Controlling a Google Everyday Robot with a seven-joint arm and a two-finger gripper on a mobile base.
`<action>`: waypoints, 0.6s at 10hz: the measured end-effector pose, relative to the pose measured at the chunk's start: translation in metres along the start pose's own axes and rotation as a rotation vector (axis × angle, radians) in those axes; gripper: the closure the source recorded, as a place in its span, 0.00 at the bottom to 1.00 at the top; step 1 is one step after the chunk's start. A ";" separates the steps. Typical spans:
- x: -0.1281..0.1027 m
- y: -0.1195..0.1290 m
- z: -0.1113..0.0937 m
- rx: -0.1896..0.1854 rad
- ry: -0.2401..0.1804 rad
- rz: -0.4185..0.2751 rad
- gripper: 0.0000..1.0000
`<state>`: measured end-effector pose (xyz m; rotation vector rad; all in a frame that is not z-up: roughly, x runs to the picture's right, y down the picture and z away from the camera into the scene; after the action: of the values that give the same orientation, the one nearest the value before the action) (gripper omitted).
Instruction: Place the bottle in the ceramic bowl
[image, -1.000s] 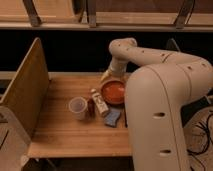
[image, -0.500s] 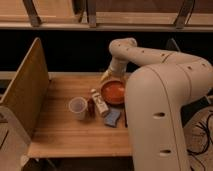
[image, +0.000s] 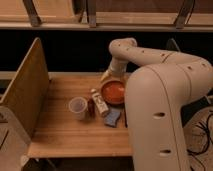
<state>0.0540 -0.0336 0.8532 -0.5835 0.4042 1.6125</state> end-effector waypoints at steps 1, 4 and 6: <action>0.000 0.000 0.000 0.000 0.000 0.000 0.20; 0.021 0.016 0.006 -0.030 0.065 -0.039 0.20; 0.050 0.027 0.017 -0.030 0.159 -0.072 0.20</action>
<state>0.0221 0.0132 0.8360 -0.7441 0.4721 1.5100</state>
